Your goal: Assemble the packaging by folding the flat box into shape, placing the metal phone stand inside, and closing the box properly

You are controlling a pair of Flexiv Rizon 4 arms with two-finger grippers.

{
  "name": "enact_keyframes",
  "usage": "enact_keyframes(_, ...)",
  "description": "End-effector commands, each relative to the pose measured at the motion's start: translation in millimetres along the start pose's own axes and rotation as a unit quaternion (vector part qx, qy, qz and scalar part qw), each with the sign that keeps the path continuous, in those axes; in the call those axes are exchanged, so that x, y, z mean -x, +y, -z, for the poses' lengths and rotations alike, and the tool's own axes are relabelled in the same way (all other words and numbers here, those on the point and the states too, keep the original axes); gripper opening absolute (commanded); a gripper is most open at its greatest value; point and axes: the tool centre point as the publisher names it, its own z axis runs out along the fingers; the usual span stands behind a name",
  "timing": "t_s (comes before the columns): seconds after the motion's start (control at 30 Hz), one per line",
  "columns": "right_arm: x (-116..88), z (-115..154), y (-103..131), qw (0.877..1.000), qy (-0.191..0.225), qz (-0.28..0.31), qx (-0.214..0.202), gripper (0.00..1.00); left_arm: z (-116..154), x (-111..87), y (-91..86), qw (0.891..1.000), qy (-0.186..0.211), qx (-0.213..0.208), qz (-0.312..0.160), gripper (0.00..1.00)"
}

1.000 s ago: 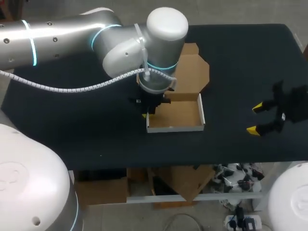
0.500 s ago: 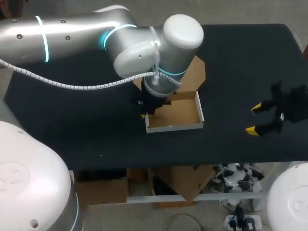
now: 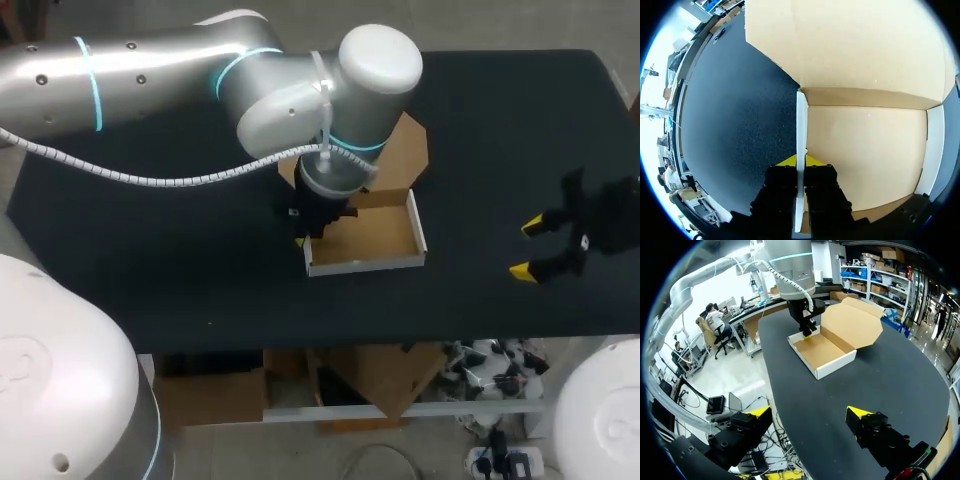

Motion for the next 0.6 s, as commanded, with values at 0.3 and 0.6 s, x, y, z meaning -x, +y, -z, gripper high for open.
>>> enact_keyframes(0.3,0,-1,-1,1.000,0.002,-0.003,0.001,1.00,1,10.9,2.2,0.995,0.095,0.008,0.004,0.30)
enact_keyframes(0.6,0,-3,-1,1.000,0.002,-0.005,-0.001,1.00,8,8.2,8.9,0.993,0.119,0.001,-0.003,0.44)
